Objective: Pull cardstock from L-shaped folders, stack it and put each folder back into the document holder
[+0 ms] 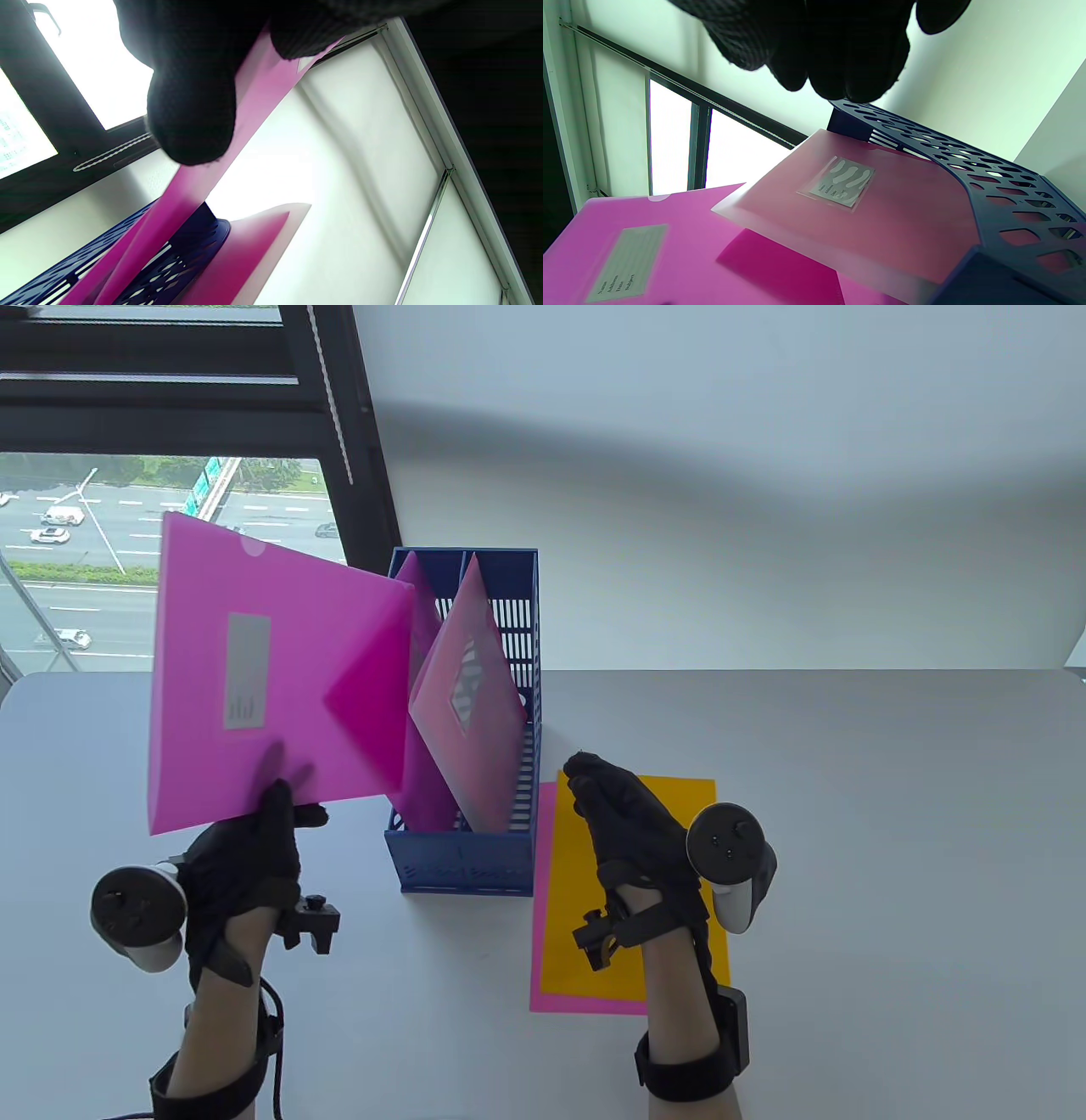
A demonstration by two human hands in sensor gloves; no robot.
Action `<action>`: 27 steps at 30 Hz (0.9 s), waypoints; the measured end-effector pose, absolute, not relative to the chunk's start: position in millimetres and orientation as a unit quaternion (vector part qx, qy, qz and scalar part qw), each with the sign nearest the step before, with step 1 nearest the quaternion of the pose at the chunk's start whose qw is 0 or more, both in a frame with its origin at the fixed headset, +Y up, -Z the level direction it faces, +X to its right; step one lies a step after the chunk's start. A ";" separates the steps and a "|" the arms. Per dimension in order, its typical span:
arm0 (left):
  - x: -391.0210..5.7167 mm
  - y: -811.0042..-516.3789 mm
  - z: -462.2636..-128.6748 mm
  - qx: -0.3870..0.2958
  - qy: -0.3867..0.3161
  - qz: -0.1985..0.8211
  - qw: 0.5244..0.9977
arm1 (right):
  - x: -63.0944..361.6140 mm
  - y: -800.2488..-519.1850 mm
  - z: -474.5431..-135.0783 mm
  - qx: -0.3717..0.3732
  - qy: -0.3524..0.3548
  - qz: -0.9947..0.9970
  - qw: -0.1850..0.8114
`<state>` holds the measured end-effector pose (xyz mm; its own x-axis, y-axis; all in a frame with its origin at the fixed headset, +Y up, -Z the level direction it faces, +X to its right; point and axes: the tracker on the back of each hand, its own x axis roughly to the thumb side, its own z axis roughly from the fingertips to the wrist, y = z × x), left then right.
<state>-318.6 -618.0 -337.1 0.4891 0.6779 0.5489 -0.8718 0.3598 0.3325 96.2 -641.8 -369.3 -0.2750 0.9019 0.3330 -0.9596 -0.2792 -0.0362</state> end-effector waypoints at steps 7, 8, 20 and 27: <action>-296.2 -655.3 -361.0 0.243 -0.142 0.461 0.841 | 93.9 -643.1 -370.0 0.126 -0.109 0.791 0.589; -294.6 -659.7 -363.2 0.239 -0.135 0.451 0.850 | 93.5 -643.2 -370.2 0.127 -0.108 0.790 0.589; -298.4 -678.9 -371.9 0.210 -0.112 0.459 0.856 | 90.9 -644.8 -370.8 0.130 -0.096 0.791 0.590; -303.3 -679.0 -371.7 0.211 -0.109 0.467 0.852 | 89.3 -645.6 -371.4 0.130 -0.093 0.794 0.586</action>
